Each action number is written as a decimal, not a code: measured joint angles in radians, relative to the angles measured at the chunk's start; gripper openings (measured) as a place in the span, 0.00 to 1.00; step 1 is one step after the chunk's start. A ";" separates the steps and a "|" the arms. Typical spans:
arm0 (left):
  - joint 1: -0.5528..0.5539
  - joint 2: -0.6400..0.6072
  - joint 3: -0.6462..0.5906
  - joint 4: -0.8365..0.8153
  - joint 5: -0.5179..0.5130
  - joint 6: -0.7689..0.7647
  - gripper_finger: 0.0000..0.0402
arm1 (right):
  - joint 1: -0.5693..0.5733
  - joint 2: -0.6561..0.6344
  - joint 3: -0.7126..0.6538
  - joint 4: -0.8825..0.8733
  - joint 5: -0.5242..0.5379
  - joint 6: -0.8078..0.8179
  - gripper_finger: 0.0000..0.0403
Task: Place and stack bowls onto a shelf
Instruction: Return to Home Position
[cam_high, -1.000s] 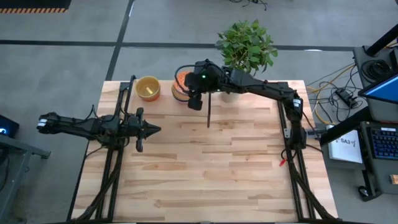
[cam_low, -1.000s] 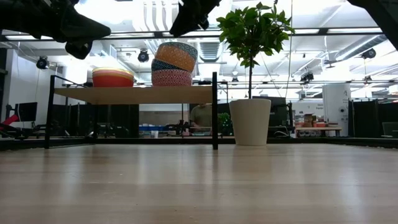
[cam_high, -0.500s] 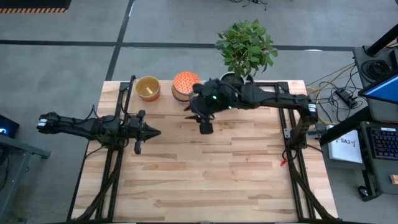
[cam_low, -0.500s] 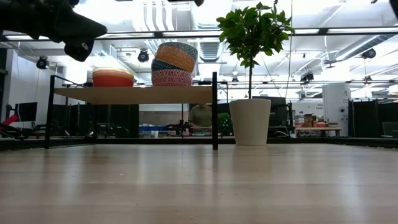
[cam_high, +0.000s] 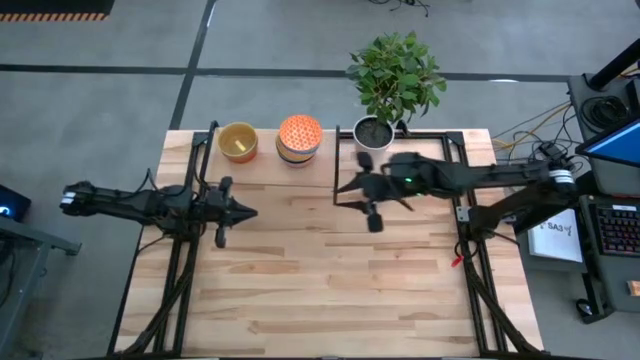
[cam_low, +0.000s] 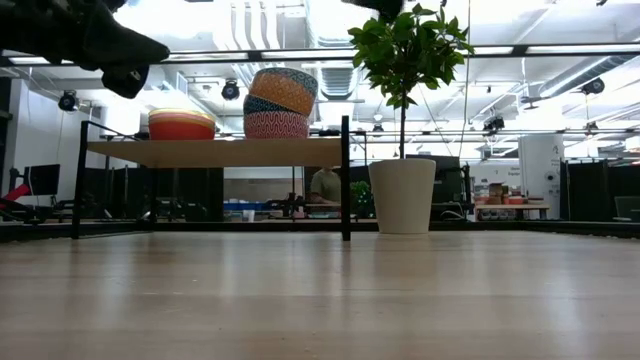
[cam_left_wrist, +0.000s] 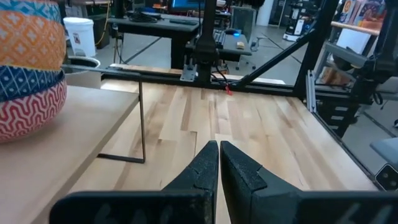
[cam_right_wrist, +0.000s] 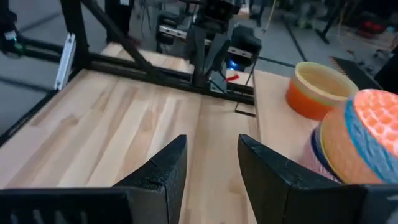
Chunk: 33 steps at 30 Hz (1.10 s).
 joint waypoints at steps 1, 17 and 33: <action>0.000 -0.007 0.000 -0.003 0.000 0.006 0.00 | -0.001 -0.034 -0.049 0.036 0.000 0.008 0.33; 0.000 -0.249 -0.009 -0.155 0.079 0.024 0.00 | -0.001 -0.461 -0.614 0.401 0.000 0.065 0.32; 0.000 -0.374 -0.222 0.054 0.083 -0.051 0.00 | -0.001 -0.823 -0.944 0.443 -0.001 0.165 0.30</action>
